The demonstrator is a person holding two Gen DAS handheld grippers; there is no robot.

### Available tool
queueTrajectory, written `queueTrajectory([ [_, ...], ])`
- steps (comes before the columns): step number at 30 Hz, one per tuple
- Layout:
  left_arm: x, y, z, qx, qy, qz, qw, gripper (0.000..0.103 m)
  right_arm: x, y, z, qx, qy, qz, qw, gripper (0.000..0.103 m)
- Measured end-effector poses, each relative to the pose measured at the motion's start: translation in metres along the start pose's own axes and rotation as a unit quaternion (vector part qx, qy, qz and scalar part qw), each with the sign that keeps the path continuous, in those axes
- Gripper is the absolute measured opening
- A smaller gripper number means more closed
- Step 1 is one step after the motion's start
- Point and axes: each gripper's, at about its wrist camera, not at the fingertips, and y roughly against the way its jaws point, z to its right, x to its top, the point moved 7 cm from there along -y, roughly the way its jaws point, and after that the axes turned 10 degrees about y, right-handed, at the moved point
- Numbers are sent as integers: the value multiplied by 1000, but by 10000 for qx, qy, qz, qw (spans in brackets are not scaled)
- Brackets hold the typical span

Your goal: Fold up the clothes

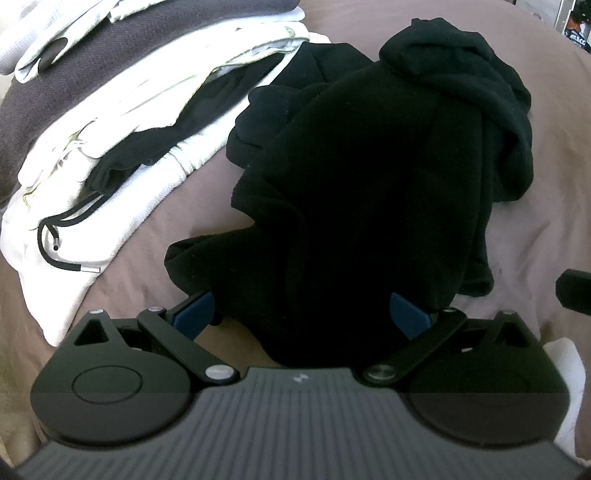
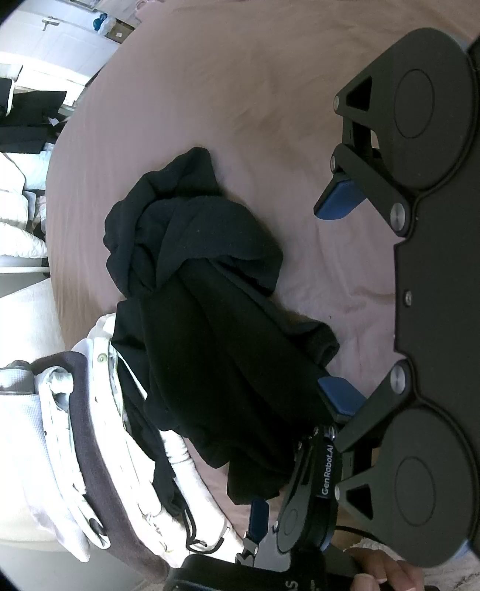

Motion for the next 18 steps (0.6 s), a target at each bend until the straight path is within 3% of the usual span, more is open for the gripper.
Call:
queueTrajectory([
  [10, 4, -1, -7, -6, 171, 31, 9998, 103, 0, -5, 5, 47, -48, 14, 10000, 95],
  [16, 14, -3, -29, -306, 705, 32, 9970, 103, 4, -7, 13, 428, -83, 497, 9978, 95],
  [18, 20, -4, -39, -245, 832, 162, 9961, 103, 6, -10, 18, 420, -34, 687, 9968, 95],
])
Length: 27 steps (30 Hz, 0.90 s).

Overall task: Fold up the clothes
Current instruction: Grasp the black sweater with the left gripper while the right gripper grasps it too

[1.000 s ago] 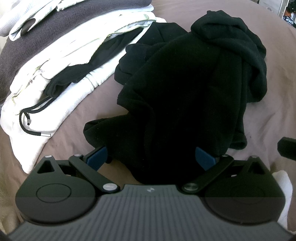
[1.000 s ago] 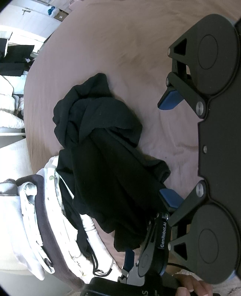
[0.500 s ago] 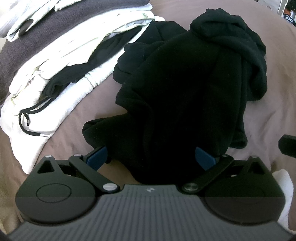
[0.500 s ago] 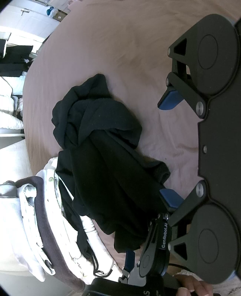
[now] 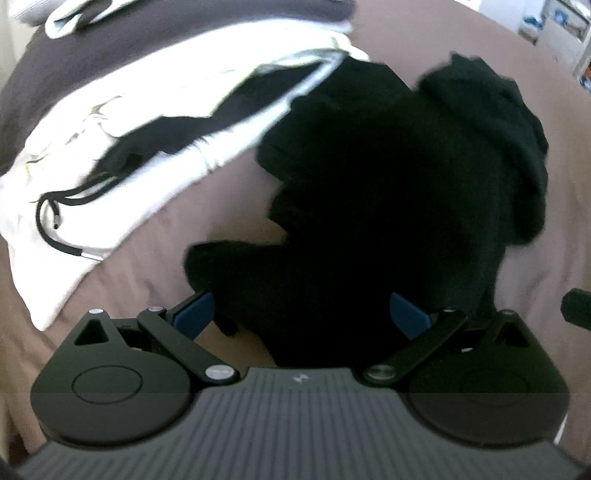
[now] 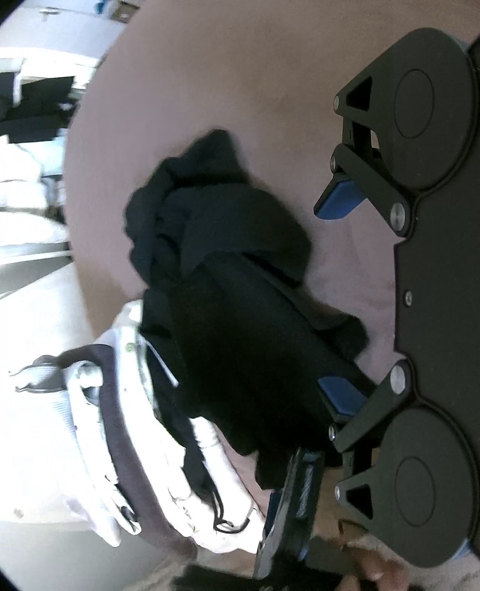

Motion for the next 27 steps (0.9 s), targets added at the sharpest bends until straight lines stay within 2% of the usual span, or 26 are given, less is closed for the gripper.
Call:
queueTrajectory([
  [3, 15, -5, -5, 79, -31, 284, 9996, 103, 3, -13, 16, -56, 21, 256, 9997, 95],
  [8, 27, -47, 13, 615, -703, 166, 9955, 103, 16, -56, 65, -112, -527, 282, 9982, 95],
  [9, 27, -58, 17, 688, -818, 26, 9943, 103, 19, -66, 71, -184, -521, 251, 9982, 95],
  [11, 29, -68, 21, 656, -732, -84, 9951, 103, 25, -89, 78, -304, -265, 132, 9991, 95],
  [13, 33, -69, 20, 409, -460, -34, 9981, 100, 27, -112, 78, -95, -90, 33, 9999, 93],
  [14, 33, -68, 19, 173, -316, 15, 9993, 93, 27, -119, 78, 18, -153, 45, 9999, 81],
  [15, 32, -66, 21, -149, -254, -18, 9996, 60, 28, -121, 77, 135, -172, 119, 9997, 71],
  [16, 30, -63, 23, -510, -227, -87, 9984, 28, 30, -116, 73, 162, -81, 191, 9997, 40],
  [17, 29, -59, 25, -683, -226, -85, 9974, 22, 33, -111, 68, 184, 16, 263, 9995, 31],
  [18, 28, -54, 27, -679, -350, 26, 9971, 19, 35, -105, 64, 206, 114, 334, 9992, 27],
  [20, 23, -39, 37, -540, -823, 429, 9942, 17, 40, -85, 57, -73, 586, 542, 9968, 16],
  [23, 12, -15, 50, -342, -1379, 1021, 9846, 15, 49, -40, 60, -491, 1043, 860, 9896, 15],
  [27, 11, 30, 66, -460, -1409, 1786, 9727, 12, 57, 32, 93, -976, 1298, 1167, 9798, 14],
])
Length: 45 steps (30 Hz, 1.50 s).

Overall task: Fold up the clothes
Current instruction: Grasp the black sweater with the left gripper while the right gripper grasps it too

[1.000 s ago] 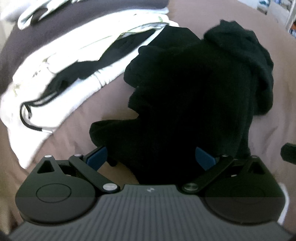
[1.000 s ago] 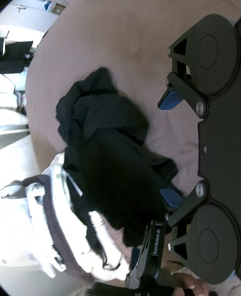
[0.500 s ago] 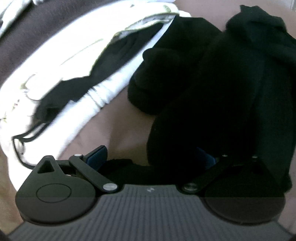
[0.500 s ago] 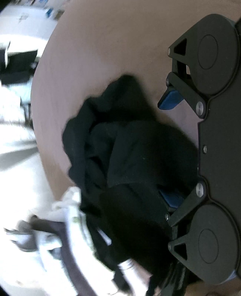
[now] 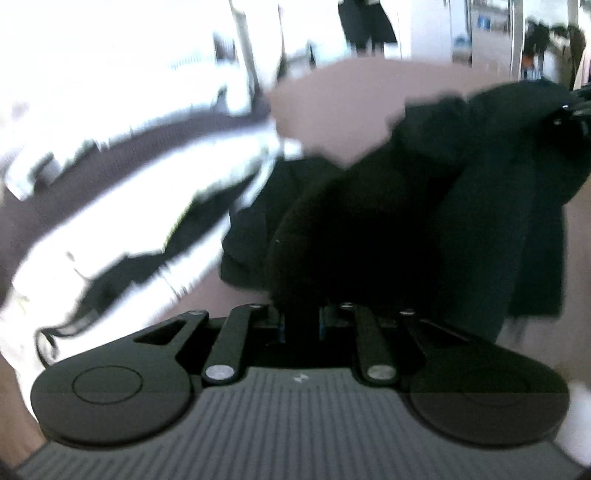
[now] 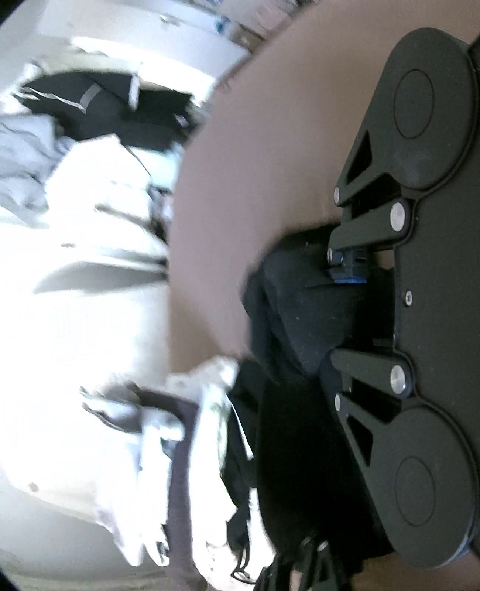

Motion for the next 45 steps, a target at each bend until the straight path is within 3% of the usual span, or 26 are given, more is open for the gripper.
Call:
queueTrajectory([
  [4, 22, 23, 35, -350, 19, 407, 9986, 12, -10, 46, 49, -459, 225, -105, 9986, 14],
  [7, 34, 33, 74, -577, -61, 458, 9973, 11, -30, 70, 84, -753, 99, -191, 9969, 14],
  [10, 45, 50, 120, -766, -295, 402, 9958, 10, -61, 86, 120, -896, -598, -251, 9939, 14],
  [12, 51, 61, 148, -574, -645, 420, 9954, 8, -83, 82, 143, -906, -1088, -533, 9885, 18],
  [13, 54, 63, 161, -386, -871, 402, 9946, 10, -94, 80, 154, -910, -1333, -673, 9846, 25],
  [14, 56, 66, 174, -196, -1095, 383, 9931, 11, -104, 74, 167, -1068, -1598, -874, 9775, 48],
  [15, 56, 66, 186, -87, -1242, 192, 9920, 11, -117, 67, 179, -1362, -1690, -1247, 9682, 56],
  [17, 48, 64, 202, -52, -1391, -258, 9899, 11, -142, 56, 204, -1872, -1883, -1873, 9457, 57],
  [18, 44, 62, 209, -44, -1464, -394, 9884, 11, -148, 55, 212, -1844, -2117, -1797, 9428, 57],
  [22, 33, 63, 236, 91, -1734, -813, 9815, 12, -158, 51, 225, -588, -3603, -1391, 9206, 57],
  [24, 29, 67, 243, 155, -1743, -974, 9797, 12, -154, 45, 218, -212, -3702, -1400, 9181, 57],
  [29, 29, 76, 250, 369, -1729, -1198, 9769, 12, -141, 46, 202, 399, -3583, -1164, 9255, 63],
  [32, 35, 50, 237, 428, -1323, -1506, 9788, 12, -156, 40, 193, 654, -3634, -1144, 9223, 64],
  [34, 35, 52, 237, 105, -654, -1616, 9846, 18, -168, 39, 190, 801, -3705, -1166, 9180, 64],
  [36, 20, 42, 240, -54, -211, -2064, 9782, 19, -174, 36, 187, 980, -3775, -1066, 9146, 64],
  [38, 12, 31, 247, 60, -190, -2314, 9727, 19, -181, 40, 182, 1141, -3831, -904, 9122, 64],
  [42, 24, 30, 270, 148, -602, -1812, 9815, 19, -194, 56, 174, 1326, -3809, -621, 9129, 64],
  [45, 29, 33, 271, 87, -816, -1544, 9846, 18, -209, 61, 175, 1184, -3795, -710, 9149, 64],
])
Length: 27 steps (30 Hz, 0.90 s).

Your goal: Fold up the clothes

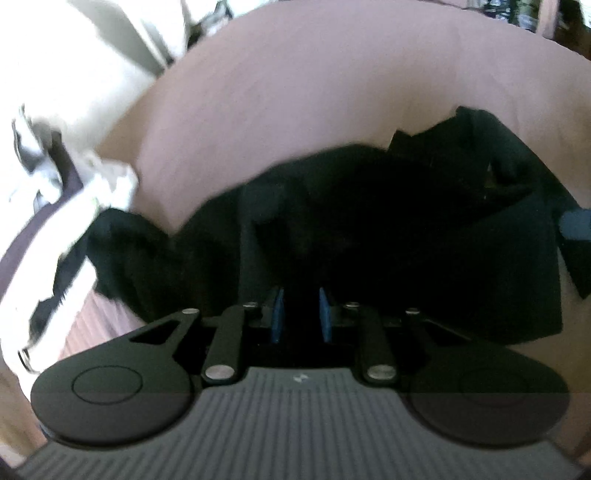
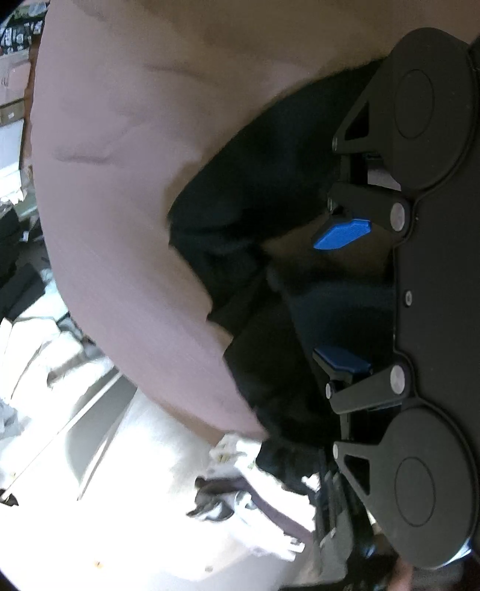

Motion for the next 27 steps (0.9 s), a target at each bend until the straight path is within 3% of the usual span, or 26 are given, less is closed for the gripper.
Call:
queueTrajectory([
  [4, 11, 1, -28, -173, -13, 158, 9997, 12, -2, -4, 9, -28, -268, -70, 9996, 64],
  [8, 36, 0, -84, 85, -79, 486, 9987, 12, 12, -14, 4, 15, -504, -11, 9987, 64],
  [11, 39, -13, -116, -29, -230, 331, 9992, 13, 24, -23, -5, -74, -310, 134, 9994, 65],
  [16, 30, -57, -134, -748, 3, -57, 9972, 34, 26, -45, -17, -461, 234, 109, 9986, 69],
  [18, 33, -67, -137, -1014, 272, -105, 9944, 39, 9, -57, -16, -433, 173, -203, 9987, 69],
  [19, 35, -71, -139, -1062, 350, -17, 9937, 48, 1, -63, -16, -417, 140, -363, 9984, 54],
  [20, 36, -77, -141, -996, 395, 5, 9942, 49, -8, -69, -16, -399, 107, -523, 9978, 7],
  [23, 35, -83, -152, -921, 538, -204, 9941, 49, -28, -63, -60, -249, 919, -1149, 9888, 9],
  [25, 37, -73, -161, -1368, 827, -240, 9868, 49, -35, -49, -100, -51, 1688, -1298, 9771, 9],
  [27, 36, -65, -169, -1676, 1036, -259, 9801, 50, -42, -36, -131, 306, 2045, -1420, 9680, 10],
])
